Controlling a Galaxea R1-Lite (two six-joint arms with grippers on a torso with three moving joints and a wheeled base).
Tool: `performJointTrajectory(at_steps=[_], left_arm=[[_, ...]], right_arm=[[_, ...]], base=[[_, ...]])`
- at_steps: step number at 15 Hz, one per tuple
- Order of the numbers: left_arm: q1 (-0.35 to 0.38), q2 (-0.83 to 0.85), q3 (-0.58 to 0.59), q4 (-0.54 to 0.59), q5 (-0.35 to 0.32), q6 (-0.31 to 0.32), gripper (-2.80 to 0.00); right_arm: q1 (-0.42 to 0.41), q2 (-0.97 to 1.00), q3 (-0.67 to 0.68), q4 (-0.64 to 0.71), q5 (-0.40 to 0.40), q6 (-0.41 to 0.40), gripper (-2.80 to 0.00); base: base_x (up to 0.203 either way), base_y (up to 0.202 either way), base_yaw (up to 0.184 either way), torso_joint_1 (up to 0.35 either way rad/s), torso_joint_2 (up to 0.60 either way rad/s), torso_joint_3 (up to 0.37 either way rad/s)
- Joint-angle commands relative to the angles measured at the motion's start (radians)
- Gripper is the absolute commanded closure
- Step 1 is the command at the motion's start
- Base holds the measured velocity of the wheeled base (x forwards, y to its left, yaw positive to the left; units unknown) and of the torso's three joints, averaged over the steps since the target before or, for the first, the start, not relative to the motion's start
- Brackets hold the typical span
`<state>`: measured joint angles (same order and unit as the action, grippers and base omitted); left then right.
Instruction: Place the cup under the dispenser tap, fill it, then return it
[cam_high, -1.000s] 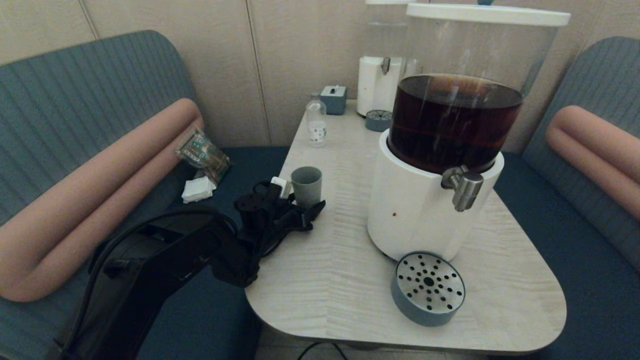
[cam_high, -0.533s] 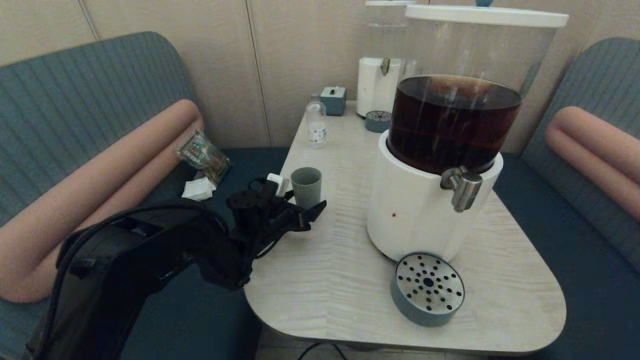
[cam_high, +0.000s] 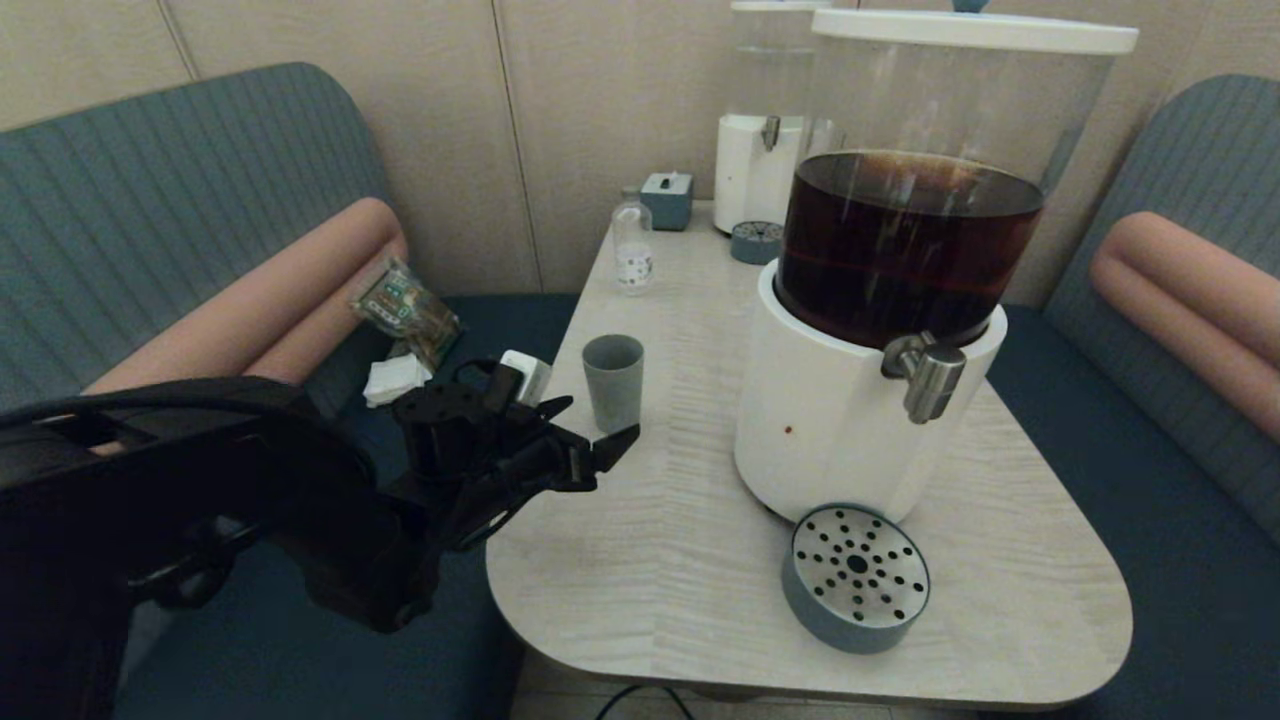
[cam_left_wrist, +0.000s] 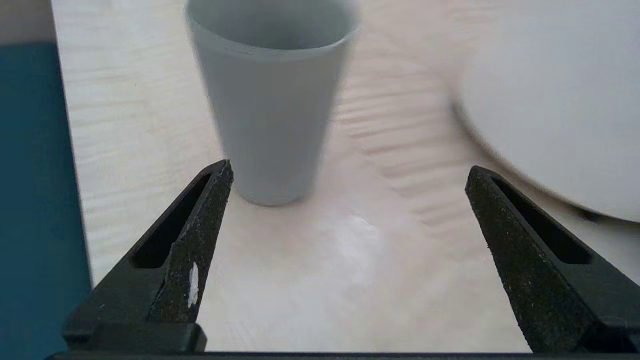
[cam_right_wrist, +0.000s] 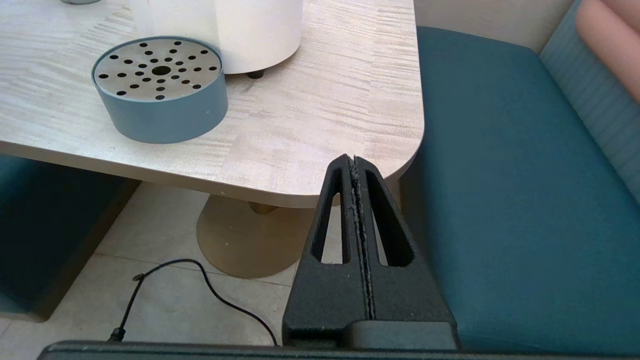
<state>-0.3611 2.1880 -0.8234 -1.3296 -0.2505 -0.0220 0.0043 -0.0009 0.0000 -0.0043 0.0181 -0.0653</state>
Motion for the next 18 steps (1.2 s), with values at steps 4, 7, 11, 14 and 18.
performJointTrajectory(at_steps=[4, 7, 11, 14, 18], left_arm=[[-0.007, -0.347, 0.245, -0.005, -0.001, -0.001, -2.8], [-0.006, -0.531, 0.351, -0.004, 0.0, -0.008, 0.0], [-0.004, -0.761, 0.39, 0.005, 0.05, -0.007, 0.0], [0.008, -1.013, 0.46, 0.095, 0.086, -0.009, 0.0], [0.118, -1.445, 0.598, 0.349, 0.077, -0.011, 0.0]], right_arm=[[0.0, -0.002, 0.002, 0.0, 0.0, -0.001, 0.0], [0.0, -0.002, 0.002, 0.0, 0.0, -0.001, 0.0], [0.0, -0.002, 0.0, 0.0, 0.0, -0.001, 0.0], [0.0, -0.002, 0.0, 0.0, 0.0, -0.001, 0.0], [0.0, -0.002, 0.002, 0.0, 0.0, -0.001, 0.0]], base=[[0.0, 0.0, 0.0, 0.0, 0.0, 0.0], [0.0, 0.0, 0.0, 0.0, 0.0, 0.0], [0.0, 0.0, 0.0, 0.0, 0.0, 0.0], [0.0, 0.0, 0.0, 0.0, 0.0, 0.0], [0.0, 0.0, 0.0, 0.0, 0.0, 0.0]])
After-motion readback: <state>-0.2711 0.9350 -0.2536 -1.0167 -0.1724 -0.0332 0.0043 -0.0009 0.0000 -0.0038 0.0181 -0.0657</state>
